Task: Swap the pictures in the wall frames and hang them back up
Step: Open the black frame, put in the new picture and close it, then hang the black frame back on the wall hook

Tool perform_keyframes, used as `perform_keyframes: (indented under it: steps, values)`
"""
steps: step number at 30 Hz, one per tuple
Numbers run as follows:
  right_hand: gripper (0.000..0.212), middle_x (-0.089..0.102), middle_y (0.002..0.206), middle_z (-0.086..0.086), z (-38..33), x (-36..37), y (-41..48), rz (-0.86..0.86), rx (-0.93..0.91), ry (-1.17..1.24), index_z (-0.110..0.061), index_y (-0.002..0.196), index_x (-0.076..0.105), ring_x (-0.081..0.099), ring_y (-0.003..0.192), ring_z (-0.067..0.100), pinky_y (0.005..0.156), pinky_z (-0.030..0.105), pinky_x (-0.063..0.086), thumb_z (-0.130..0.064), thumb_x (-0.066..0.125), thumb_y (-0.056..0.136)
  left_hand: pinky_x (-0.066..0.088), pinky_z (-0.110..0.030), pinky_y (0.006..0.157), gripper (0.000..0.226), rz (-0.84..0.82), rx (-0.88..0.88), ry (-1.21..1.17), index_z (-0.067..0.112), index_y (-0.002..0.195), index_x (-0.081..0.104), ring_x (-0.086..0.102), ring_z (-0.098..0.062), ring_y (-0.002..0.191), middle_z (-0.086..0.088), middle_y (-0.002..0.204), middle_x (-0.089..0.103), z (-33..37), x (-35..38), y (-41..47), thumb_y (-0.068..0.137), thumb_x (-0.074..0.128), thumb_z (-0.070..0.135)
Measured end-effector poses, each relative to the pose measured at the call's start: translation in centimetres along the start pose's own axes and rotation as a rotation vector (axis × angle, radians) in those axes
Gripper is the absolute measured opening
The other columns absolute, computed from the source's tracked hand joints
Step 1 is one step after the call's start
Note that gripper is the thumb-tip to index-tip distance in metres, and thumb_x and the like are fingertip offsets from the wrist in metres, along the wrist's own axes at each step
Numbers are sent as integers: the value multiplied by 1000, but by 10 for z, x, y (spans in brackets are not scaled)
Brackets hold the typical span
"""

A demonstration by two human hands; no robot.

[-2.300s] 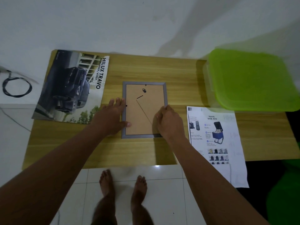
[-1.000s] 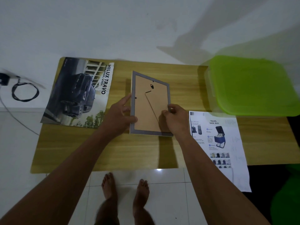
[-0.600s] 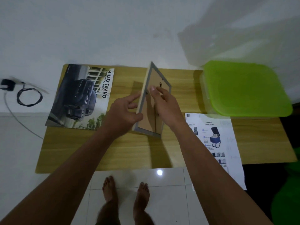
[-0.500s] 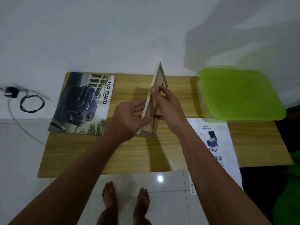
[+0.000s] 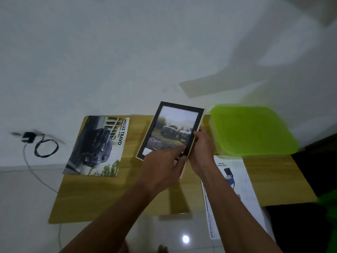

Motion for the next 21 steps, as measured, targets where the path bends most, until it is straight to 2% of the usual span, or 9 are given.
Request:
perform_keyframes:
  steps: [4, 8, 11, 12, 13, 14, 15, 18, 21]
  values:
    - [29, 67, 102, 19, 1, -1, -5, -63, 69, 131, -13, 103, 67, 62, 94, 35, 91, 56, 51, -11, 39, 96, 50, -37, 95, 32, 209, -294, -186, 29, 128, 55, 56, -12, 111, 3, 126, 61, -54, -30, 5, 97, 53, 21]
    - [33, 68, 107, 16, -19, 8, -6, -130, 60, 111, -18, 108, 69, 64, 96, 33, 89, 56, 52, -15, 36, 101, 41, -40, 107, 52, 30, -534, -440, 36, 150, 28, 52, -17, 123, -4, 138, 54, -91, -53, 21, 102, 44, 23]
    - [33, 73, 97, 7, -51, 30, -11, -218, 8, 91, -17, 110, 66, 70, 80, 23, 63, 32, 57, -13, 34, 104, 53, -24, 87, 55, -35, -506, -725, 42, 148, 28, 66, 1, 75, -6, 82, 67, -84, -85, 34, 103, 42, 14]
    - [33, 74, 96, 5, -64, 37, -14, -235, -24, 72, -17, 113, 64, 71, 79, 21, 60, 29, 57, -12, 33, 104, 52, -25, 85, 58, -42, -466, -776, 43, 147, 31, 65, 2, 68, -23, 90, 52, -82, -99, 40, 102, 45, 10]
    - [35, 74, 97, 4, -77, 45, -16, -252, -64, 49, -18, 119, 62, 71, 81, 20, 61, 29, 57, -11, 32, 104, 50, -31, 85, 61, -53, -428, -805, 45, 146, 32, 67, 0, 69, 4, 103, 73, -80, -110, 45, 101, 47, 8]
    - [38, 75, 100, 3, -91, 53, -18, -258, -107, 21, -22, 126, 60, 70, 83, 21, 63, 30, 57, -9, 33, 103, 51, -38, 86, 63, -62, -390, -827, 47, 146, 31, 70, -4, 76, -2, 94, 72, -77, -122, 51, 100, 49, 8]
    - [43, 75, 99, 2, -106, 62, -22, -262, -147, -12, -27, 132, 56, 69, 82, 21, 63, 30, 57, -6, 35, 101, 55, -43, 84, 65, -64, -362, -848, 49, 146, 30, 72, -7, 82, -1, 110, 71, -75, -133, 56, 100, 50, 8]
    - [68, 74, 91, 2, -155, 86, -38, -275, -322, -154, -37, 137, 49, 68, 68, 17, 56, 27, 55, 11, 45, 89, 60, -31, 69, 72, -56, -297, -910, 54, 145, 27, 71, -4, 88, 2, 112, 66, -68, -167, 72, 98, 53, 6]
    - [83, 67, 104, 13, -201, 111, -55, -357, -474, -216, -37, 141, 44, 69, 73, 17, 60, 25, 55, 22, 46, 82, 58, -41, 80, 79, -62, -214, -965, 57, 143, 28, 69, -22, 102, -8, 122, 64, -60, -202, 93, 95, 56, 1]
Point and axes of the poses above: each hand's wrist, its own y-axis towards the middle knuckle, its own x-axis out of the palm, z = x × y, the point moved 7 cm from there along y, towards the middle knuckle
